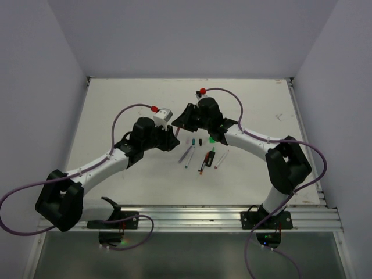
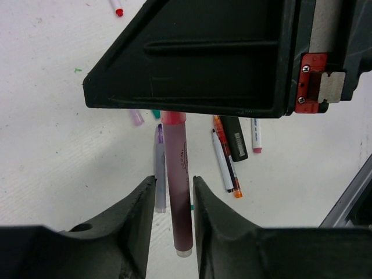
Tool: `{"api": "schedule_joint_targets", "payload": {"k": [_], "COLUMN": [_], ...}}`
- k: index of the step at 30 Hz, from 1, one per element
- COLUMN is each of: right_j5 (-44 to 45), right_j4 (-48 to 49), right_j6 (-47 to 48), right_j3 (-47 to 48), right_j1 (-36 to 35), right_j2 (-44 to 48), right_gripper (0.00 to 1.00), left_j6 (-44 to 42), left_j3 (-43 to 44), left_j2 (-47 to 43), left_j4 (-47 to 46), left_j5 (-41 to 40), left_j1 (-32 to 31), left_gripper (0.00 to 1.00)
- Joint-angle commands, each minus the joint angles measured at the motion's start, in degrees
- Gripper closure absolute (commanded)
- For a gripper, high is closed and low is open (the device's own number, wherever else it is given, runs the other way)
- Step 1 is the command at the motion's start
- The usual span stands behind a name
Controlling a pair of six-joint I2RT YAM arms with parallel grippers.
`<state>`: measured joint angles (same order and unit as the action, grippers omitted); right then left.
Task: Open the pen caps
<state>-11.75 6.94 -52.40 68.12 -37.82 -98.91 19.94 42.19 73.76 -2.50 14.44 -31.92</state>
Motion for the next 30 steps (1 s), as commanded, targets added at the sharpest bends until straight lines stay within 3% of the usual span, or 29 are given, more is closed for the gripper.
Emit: {"api": "schedule_joint_targets", "payload": {"k": [1,7,14,30], "right_j5": [-1.61,-1.17,1.02,6.56], "right_j4": [1.76,3.08,3.61,5.72], "right_j6": [1.07,0.81,1.51,4.59], "right_j3": [0.09,-0.35,3.07,12.74], "right_j1": [0.03,-0.06,0.12,5.39], "right_j2": [2.76,2.76,1.27,-1.46], "right_gripper": [1.00,1.00,1.00,1.00], "left_j6": [-0.70,-0.35,2.81,3.61], "left_j3": [1.40,2.19,2.28,-0.44], "left_j2": [-0.02,0.33,0.42,0.42], "left_j4": [-0.66,0.13,1.36,5.75], "left_j5": [1.56,3.48,7.44,8.32], "left_j1": [-0.07,-0.07,-0.16,-0.07], "left_gripper": [0.68,1.00,1.00,1.00]}}
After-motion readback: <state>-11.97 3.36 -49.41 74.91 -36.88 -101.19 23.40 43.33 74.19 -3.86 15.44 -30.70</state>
